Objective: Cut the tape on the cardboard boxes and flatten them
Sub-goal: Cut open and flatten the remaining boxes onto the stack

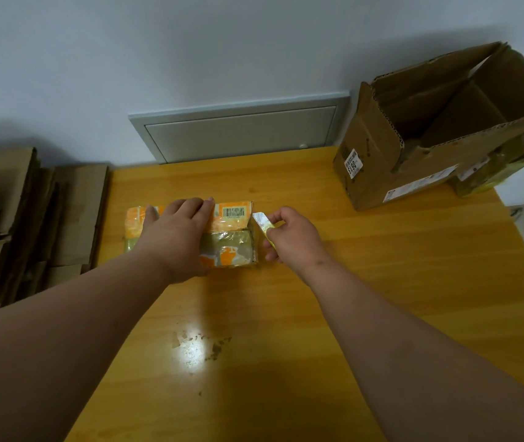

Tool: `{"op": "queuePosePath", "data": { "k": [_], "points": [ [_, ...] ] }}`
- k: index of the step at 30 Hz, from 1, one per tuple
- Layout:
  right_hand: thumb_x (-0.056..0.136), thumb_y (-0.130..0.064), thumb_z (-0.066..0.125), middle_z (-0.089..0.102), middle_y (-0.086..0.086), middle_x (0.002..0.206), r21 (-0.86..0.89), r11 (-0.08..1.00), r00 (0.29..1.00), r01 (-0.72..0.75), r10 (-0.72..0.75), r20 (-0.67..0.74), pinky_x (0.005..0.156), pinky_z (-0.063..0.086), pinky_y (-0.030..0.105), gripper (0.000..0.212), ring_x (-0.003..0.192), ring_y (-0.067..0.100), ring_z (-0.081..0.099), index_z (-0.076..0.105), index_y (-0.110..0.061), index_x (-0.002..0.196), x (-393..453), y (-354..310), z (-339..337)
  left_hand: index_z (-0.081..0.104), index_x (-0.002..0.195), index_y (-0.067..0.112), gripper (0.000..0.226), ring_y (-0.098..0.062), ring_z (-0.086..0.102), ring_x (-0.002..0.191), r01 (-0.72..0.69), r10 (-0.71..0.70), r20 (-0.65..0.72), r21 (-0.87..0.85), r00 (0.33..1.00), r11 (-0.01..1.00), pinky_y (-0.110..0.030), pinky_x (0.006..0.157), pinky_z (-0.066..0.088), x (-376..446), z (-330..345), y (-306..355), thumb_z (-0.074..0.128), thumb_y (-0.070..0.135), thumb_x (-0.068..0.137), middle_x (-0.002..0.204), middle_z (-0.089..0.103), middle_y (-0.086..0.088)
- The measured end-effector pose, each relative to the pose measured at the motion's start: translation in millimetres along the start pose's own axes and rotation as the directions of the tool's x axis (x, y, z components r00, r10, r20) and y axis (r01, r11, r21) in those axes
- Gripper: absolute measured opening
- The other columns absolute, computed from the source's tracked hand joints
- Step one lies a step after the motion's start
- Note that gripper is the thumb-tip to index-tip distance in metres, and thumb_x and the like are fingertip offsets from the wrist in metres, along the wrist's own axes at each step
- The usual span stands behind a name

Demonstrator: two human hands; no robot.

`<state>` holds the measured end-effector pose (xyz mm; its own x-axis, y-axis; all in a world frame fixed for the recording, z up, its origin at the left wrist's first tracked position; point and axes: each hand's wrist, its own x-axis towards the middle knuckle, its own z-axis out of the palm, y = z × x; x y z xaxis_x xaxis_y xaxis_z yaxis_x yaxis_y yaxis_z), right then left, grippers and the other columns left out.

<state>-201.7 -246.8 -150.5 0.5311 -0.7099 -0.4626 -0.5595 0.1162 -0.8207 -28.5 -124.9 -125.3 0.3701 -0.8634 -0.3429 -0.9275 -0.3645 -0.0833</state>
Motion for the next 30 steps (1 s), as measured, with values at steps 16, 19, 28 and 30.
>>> {"op": "queuePosePath", "data": {
  "k": [16,19,28,30],
  "points": [
    [0.084,-0.008,0.052,0.068,0.006,0.080,-0.204,0.974,0.995,0.100,-0.098,0.023,0.065,0.057,0.046,0.026,0.070,0.033,0.066,0.052,-0.034,0.082,11,-5,0,-0.011,0.156,0.027,0.132,-0.025,0.010,0.147,0.009,-0.008,0.028,-0.015,1.000,1.000,-0.064,0.117,0.013,0,0,1,0.079,0.061,0.065,0.159,0.012,0.004],
    [0.085,-0.010,0.053,0.065,0.004,0.076,-0.227,0.964,0.991,0.136,-0.131,0.037,0.062,0.055,0.041,0.023,0.069,0.030,0.065,0.056,-0.032,0.092,12,-1,-1,-0.011,0.156,0.027,0.133,-0.024,0.008,0.147,0.012,-0.011,0.036,-0.019,0.999,1.000,-0.064,0.117,0.012,-1,-1,2,0.080,0.061,0.065,0.160,0.010,0.005],
    [0.087,-0.021,0.059,0.056,-0.009,0.068,-0.321,0.924,0.977,0.207,-0.182,0.106,0.052,0.036,0.025,0.014,0.061,0.016,0.054,0.057,-0.035,0.087,-5,12,-4,-0.010,0.157,0.027,0.131,-0.025,0.008,0.148,0.005,-0.005,0.028,-0.022,1.000,1.000,-0.065,0.117,0.013,-2,-1,2,0.080,0.060,0.066,0.160,0.011,0.004],
    [0.086,-0.022,0.058,0.052,-0.012,0.066,-0.366,0.902,0.969,0.228,-0.176,0.170,0.051,0.031,0.024,0.013,0.062,0.015,0.051,0.058,-0.035,0.087,-18,22,4,-0.009,0.156,0.027,0.131,-0.025,0.008,0.148,0.004,-0.003,0.036,-0.021,0.999,1.000,-0.065,0.117,0.013,0,-3,1,0.080,0.059,0.066,0.161,0.011,0.004]
  ]
}}
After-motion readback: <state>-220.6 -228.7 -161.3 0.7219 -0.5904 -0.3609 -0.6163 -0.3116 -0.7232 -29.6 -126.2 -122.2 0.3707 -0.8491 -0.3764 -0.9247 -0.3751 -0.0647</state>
